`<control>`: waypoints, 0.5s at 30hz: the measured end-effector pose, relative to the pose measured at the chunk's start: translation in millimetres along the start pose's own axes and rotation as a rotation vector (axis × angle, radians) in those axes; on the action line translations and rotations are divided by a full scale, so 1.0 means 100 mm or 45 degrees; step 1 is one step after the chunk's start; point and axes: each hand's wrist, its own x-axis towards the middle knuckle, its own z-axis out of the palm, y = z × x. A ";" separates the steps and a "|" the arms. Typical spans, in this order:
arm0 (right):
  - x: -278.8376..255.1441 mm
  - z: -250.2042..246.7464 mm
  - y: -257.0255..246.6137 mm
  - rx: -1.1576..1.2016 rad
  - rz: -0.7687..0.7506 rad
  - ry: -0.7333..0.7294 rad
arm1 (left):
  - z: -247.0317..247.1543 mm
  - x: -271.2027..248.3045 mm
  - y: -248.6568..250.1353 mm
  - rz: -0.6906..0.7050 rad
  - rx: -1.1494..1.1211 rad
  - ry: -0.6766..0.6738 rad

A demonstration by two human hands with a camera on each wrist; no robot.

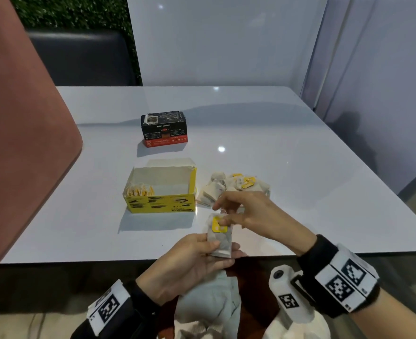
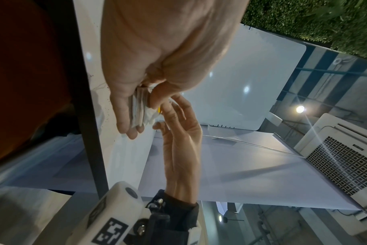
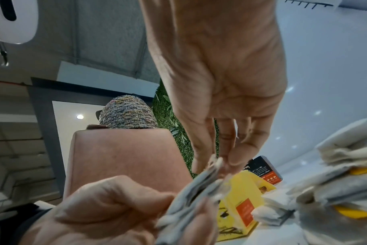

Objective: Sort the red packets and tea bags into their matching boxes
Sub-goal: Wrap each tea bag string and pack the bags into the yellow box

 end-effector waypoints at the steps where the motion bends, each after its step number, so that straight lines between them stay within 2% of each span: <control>1: 0.03 -0.05 0.04 -0.092 -0.011 0.028 | -0.01 -0.01 0.01 0.002 -0.012 0.015; 4: 0.22 -0.30 0.19 -0.459 0.059 0.166 | -0.05 -0.04 0.03 0.015 -0.042 0.065; 6: 0.35 -0.46 0.26 -0.714 0.100 0.184 | -0.07 -0.04 0.04 0.033 -0.047 0.093; 10: 0.49 -0.51 0.35 -1.014 0.163 -0.174 | -0.09 -0.04 0.06 0.073 -0.007 0.111; 12: 0.47 -0.47 0.39 -1.025 0.208 -0.242 | -0.11 -0.04 0.08 0.081 0.009 0.106; 15: 0.41 -0.44 0.45 -0.964 0.259 -0.247 | -0.14 -0.03 0.09 0.065 -0.057 0.103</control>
